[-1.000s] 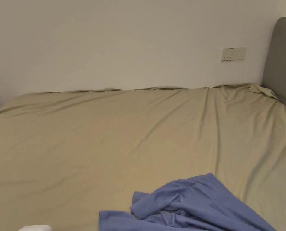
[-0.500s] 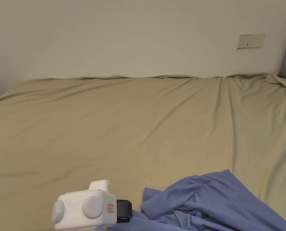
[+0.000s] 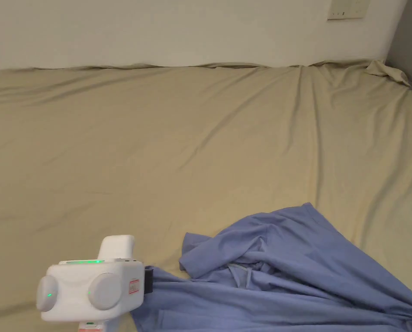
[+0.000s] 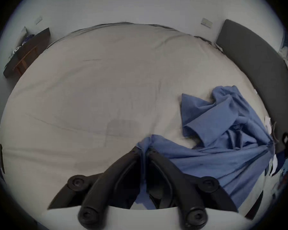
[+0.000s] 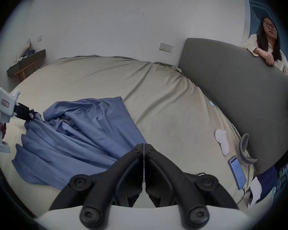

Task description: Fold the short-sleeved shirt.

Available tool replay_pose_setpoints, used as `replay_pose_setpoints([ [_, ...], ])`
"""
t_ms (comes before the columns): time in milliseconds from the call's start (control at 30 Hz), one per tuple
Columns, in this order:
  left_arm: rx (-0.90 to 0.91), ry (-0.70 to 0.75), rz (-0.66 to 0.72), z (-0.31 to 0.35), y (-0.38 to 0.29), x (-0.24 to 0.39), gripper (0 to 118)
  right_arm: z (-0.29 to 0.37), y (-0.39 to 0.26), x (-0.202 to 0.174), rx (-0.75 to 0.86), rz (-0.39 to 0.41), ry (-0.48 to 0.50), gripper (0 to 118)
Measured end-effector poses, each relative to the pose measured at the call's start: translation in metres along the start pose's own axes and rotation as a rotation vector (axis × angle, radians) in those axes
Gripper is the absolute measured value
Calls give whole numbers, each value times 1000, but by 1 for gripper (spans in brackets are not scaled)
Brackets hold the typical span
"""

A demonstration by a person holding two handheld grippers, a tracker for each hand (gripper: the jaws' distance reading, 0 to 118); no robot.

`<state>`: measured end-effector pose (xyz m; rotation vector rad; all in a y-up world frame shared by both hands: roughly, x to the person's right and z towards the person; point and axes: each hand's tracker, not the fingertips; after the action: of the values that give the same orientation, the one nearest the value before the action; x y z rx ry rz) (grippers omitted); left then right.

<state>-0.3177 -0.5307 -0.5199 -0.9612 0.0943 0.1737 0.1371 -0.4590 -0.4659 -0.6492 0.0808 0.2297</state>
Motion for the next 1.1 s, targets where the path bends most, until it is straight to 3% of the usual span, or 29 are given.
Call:
replay_pose_setpoints([
  [100, 43, -26, 1, 32, -6, 3, 3, 1, 4, 9, -3, -31, 23, 5],
  [133, 56, -39, 3, 40, -9, 3, 3, -4, 4, 15, -51, -69, 40, 36],
  [167, 63, -35, 4, 47, -12, 4, 3, -12, 3, 22, -75, -100, 65, 82],
  [200, 65, -36, 3, 52, -15, 6, 3, -27, -1, 33, -150, -153, 109, 107],
  [300, 67, -20, 2, 53, -22, 8, 3, -65, -14, 54, -238, -260, 132, 104],
  [467, 50, 0, 31, 43, -27, 9, 3, -106, -30, 52, -344, -229, 159, 100],
  [500, 49, 6, 33, 40, -28, 10, 3, -109, -31, 47, -359, -209, 188, 92],
  [600, 83, 5, 59, 38, -34, 12, 3, -101, -31, 32, -316, -209, 204, 22],
  [633, 104, 6, 69, 40, -36, 13, 3, -91, -27, 25, -265, -142, 130, 17],
  [733, 190, 0, 117, 51, -41, 12, 3, -69, -19, 14, -199, -82, 128, 14],
  [867, 320, -33, 161, 94, -39, 15, 3, -28, 1, 9, -72, -111, 151, 14],
  [1100, 635, -78, 111, 260, -8, 25, 3, 87, 65, 12, 270, -168, 220, 13],
])
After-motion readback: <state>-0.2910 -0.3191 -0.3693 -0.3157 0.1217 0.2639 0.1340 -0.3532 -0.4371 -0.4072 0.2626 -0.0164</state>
